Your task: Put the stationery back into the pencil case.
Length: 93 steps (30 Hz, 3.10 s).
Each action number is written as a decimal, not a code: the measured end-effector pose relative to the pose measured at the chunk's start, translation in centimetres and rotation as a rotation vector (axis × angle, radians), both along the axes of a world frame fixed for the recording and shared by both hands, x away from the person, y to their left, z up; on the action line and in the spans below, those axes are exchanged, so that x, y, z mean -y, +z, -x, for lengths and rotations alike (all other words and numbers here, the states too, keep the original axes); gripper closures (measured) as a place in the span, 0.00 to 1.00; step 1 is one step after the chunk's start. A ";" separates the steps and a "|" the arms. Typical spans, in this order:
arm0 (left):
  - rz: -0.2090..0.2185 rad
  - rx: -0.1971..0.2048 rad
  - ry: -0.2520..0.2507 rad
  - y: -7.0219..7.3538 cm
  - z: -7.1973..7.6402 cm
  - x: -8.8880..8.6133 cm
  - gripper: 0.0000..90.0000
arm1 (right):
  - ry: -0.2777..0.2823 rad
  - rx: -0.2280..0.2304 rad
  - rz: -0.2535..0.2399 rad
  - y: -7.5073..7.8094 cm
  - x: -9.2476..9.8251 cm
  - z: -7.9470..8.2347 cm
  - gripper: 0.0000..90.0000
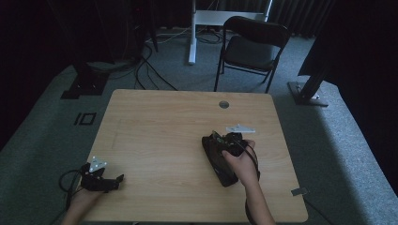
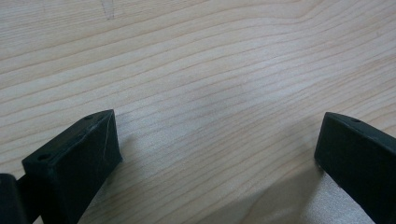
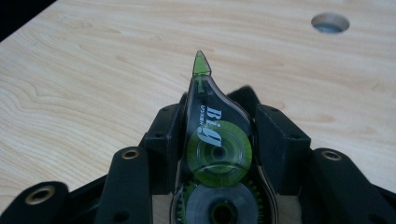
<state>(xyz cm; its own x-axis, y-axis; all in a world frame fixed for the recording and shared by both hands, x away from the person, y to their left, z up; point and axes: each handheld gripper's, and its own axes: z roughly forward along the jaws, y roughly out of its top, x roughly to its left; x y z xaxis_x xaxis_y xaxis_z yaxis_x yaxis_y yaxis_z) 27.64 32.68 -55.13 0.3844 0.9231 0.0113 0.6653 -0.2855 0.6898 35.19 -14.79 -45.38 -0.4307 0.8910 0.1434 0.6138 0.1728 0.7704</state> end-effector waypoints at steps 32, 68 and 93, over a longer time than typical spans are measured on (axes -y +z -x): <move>-0.001 -0.001 -0.006 0.0 0.0 0.0 0.00 | 0.010 -0.150 0.094 -3.2 -0.6 0.1 0.57; -0.001 0.000 -0.007 0.0 0.0 0.0 0.00 | 0.034 -0.234 0.173 -4.3 -1.1 -0.8 0.57; -0.001 0.000 -0.008 0.0 0.0 0.0 0.00 | 0.024 -0.118 0.060 -1.8 0.6 -0.2 0.46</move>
